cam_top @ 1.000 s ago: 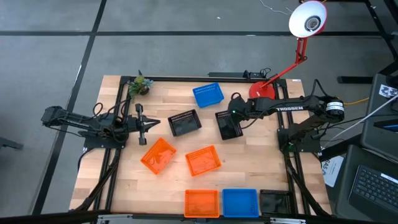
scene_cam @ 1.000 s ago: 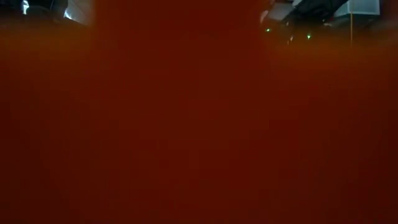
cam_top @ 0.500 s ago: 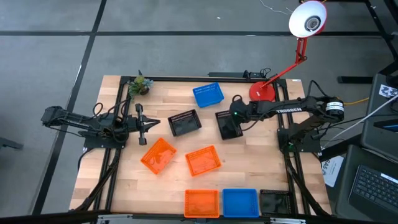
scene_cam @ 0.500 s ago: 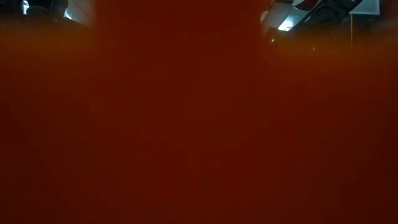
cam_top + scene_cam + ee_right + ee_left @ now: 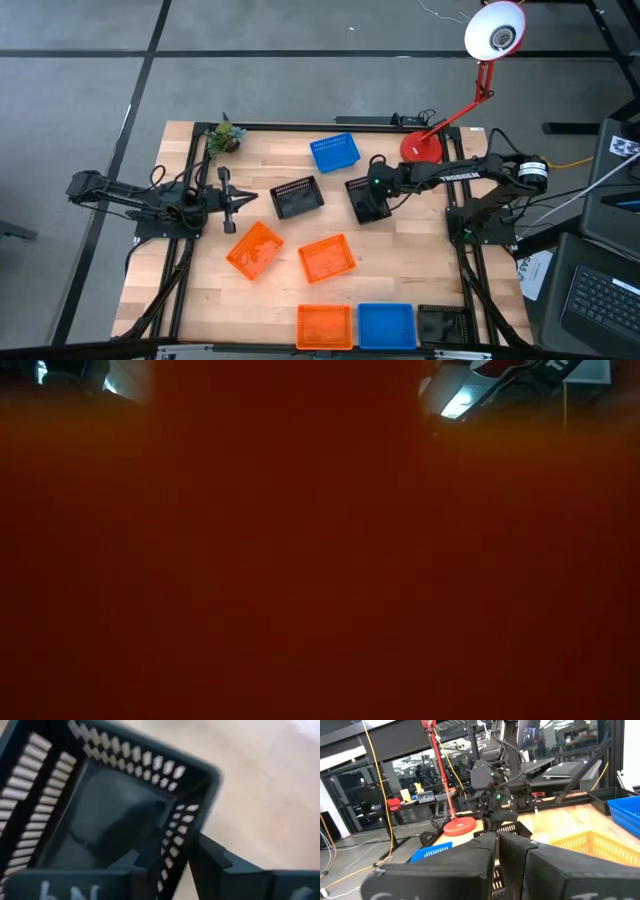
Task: Stack baskets by color
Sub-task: Stack the top right black bin on the bottom black bin
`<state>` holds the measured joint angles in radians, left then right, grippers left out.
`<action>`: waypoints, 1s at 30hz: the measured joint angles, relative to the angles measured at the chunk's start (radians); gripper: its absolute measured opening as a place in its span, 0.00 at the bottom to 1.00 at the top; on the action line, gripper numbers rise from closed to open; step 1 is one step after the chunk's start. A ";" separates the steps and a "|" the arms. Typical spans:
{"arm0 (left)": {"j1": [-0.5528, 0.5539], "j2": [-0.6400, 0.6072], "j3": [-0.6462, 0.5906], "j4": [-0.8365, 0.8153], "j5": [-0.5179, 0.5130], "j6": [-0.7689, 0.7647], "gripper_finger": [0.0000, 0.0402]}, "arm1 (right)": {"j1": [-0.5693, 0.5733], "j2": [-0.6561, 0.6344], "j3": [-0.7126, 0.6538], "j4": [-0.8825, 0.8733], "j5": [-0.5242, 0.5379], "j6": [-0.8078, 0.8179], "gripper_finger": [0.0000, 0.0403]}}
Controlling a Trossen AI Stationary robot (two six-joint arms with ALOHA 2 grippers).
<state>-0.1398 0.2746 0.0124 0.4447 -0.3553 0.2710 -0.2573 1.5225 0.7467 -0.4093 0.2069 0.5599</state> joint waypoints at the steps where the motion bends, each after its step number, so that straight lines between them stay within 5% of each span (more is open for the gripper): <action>1: 0.000 0.000 0.000 -0.008 0.000 0.000 0.03 | 0.000 0.000 0.000 -0.001 -0.019 -0.019 0.19; 4: 0.000 0.000 0.000 -0.022 0.000 -0.001 0.03 | 0.005 0.000 0.012 -0.007 -0.053 -0.091 0.06; 8: 0.000 0.000 0.000 -0.052 0.000 -0.004 0.03 | 0.026 0.000 0.093 -0.061 -0.063 -0.209 0.01; 16: 0.000 0.000 0.000 -0.041 0.000 -0.008 0.03 | 0.130 0.000 0.411 -0.561 -0.076 -0.435 0.01; 22: 0.000 0.000 0.000 -0.039 0.000 -0.008 0.03 | 0.302 -0.028 0.591 -0.935 -0.121 -0.306 0.00; 30: 0.000 0.000 0.000 -0.031 0.000 -0.003 0.03 | 0.633 -0.155 0.535 -0.969 -0.134 -0.029 0.00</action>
<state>-0.1398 0.2746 0.0124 0.4133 -0.3552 0.2676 0.3757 1.3670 1.2816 -1.3785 0.0728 0.5308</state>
